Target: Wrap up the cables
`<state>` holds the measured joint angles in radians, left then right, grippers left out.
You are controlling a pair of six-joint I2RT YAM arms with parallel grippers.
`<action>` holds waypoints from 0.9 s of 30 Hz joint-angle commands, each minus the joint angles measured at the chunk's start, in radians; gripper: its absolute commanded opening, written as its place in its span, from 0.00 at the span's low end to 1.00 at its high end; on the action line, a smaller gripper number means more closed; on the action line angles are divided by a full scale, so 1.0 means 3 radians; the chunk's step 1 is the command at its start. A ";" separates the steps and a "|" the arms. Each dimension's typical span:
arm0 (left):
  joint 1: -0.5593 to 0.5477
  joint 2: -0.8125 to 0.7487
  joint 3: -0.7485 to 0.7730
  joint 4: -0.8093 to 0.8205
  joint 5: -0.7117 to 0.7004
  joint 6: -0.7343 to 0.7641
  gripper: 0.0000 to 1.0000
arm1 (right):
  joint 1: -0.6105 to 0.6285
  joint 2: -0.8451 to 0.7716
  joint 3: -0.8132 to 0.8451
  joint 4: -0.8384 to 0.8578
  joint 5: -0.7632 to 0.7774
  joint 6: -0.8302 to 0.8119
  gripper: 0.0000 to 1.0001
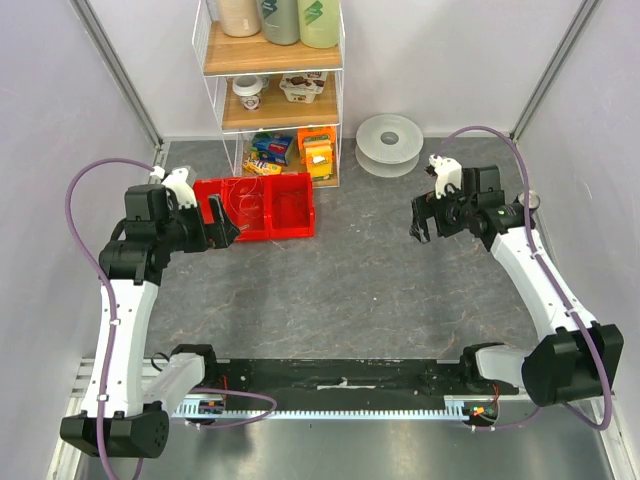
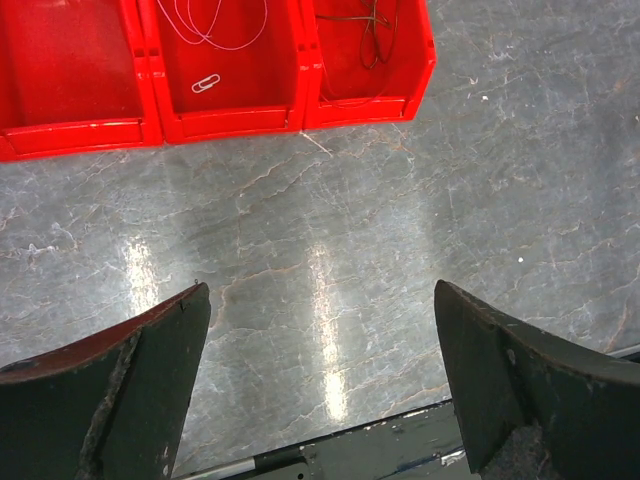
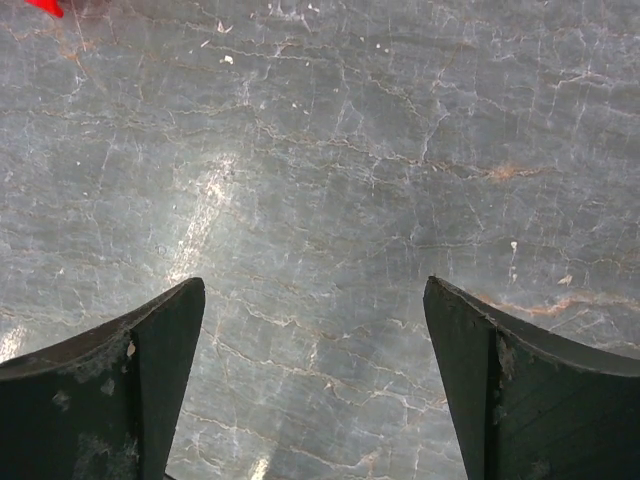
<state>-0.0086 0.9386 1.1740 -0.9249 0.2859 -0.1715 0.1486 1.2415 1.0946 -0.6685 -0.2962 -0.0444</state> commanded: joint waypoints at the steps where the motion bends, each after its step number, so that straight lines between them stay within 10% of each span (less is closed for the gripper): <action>1: 0.0008 0.0001 0.0075 0.0112 0.0039 -0.0063 0.98 | 0.0016 0.0044 0.0084 0.0300 -0.0020 0.0041 0.98; 14: 0.0003 0.0251 0.0269 0.0235 0.0422 -0.0042 0.99 | 0.0261 0.0432 -0.0044 0.1756 0.0889 -0.1037 0.98; 27: 0.0008 0.0568 0.0581 0.0250 0.0366 0.0050 0.99 | 0.0645 0.1909 -0.0198 0.4227 0.2014 -0.2597 0.98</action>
<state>-0.0086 1.0847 1.3228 -0.8707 0.3763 -0.1707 0.3264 1.7020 1.0130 0.3054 0.1841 -0.6518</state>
